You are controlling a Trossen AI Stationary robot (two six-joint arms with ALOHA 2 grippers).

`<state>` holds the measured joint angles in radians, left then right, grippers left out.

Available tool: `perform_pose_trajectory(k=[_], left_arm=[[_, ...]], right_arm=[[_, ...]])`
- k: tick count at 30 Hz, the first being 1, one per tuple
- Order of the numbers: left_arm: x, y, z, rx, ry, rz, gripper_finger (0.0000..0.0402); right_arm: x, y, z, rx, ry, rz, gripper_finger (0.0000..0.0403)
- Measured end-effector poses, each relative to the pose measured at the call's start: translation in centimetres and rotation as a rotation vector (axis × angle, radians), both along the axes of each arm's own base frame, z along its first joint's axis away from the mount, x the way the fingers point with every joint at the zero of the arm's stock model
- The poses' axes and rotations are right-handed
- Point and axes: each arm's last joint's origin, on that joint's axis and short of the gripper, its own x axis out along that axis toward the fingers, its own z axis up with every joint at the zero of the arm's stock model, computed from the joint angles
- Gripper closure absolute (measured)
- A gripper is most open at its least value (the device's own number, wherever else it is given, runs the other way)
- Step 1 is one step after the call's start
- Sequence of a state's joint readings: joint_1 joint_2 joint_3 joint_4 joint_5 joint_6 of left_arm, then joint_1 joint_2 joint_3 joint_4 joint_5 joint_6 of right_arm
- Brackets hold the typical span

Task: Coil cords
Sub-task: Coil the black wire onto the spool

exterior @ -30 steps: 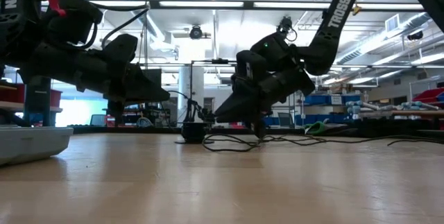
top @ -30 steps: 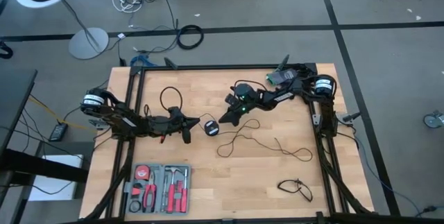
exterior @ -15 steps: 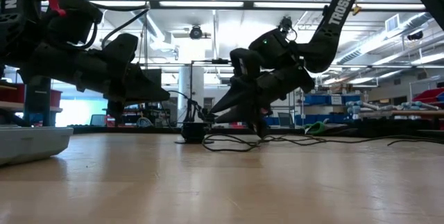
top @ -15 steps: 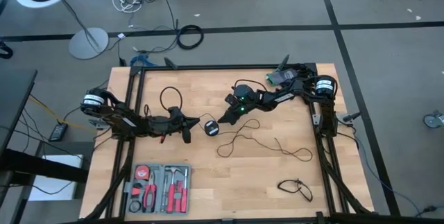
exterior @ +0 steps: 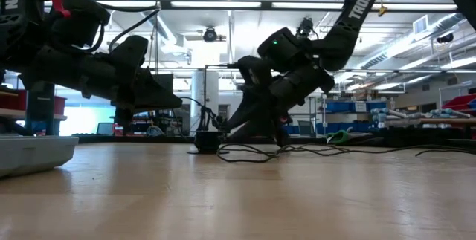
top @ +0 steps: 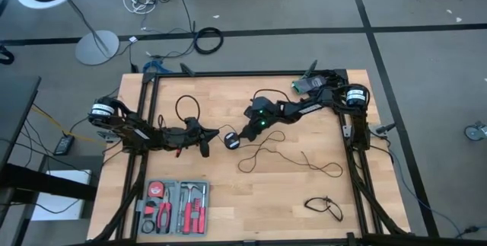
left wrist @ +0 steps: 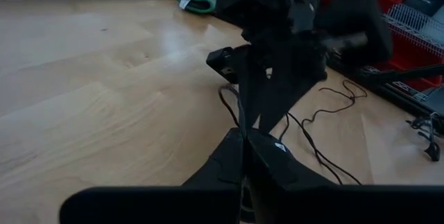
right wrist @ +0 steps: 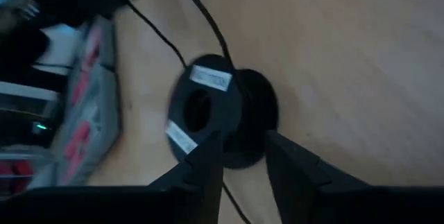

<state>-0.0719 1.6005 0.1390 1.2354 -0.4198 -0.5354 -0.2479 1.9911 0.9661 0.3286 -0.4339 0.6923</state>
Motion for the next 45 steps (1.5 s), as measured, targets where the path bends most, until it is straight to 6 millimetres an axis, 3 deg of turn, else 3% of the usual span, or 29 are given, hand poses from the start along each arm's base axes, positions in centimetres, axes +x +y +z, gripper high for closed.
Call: perform_pose_trajectory(k=[17, 29, 32, 37, 45], left_arm=[[0.0, 0.0, 0.0, -0.001, -0.002, -0.002, 0.0384], [0.0, 0.0, 0.0, -0.001, -0.002, -0.002, 0.0384], [0.0, 0.0, 0.0, -0.001, -0.002, -0.001, 0.0384], [0.1, 0.0, 0.0, -0.001, -0.002, -0.001, 0.0384], [0.1, 0.0, 0.1, -0.001, -0.005, -0.001, 0.0384]], right_arm=[[1.4, 1.5, 1.0, -0.015, -0.044, 0.083, 0.0303], [1.8, 1.5, 1.4, 0.04, -0.06, 0.006, 0.0317], [1.9, 1.4, 1.6, 0.012, -0.088, -0.006, 0.0334], [2.4, 2.0, 2.2, -0.062, -0.166, 0.033, 0.0394], [2.6, 2.9, 2.4, -0.097, -0.186, 0.078, 0.0401]])
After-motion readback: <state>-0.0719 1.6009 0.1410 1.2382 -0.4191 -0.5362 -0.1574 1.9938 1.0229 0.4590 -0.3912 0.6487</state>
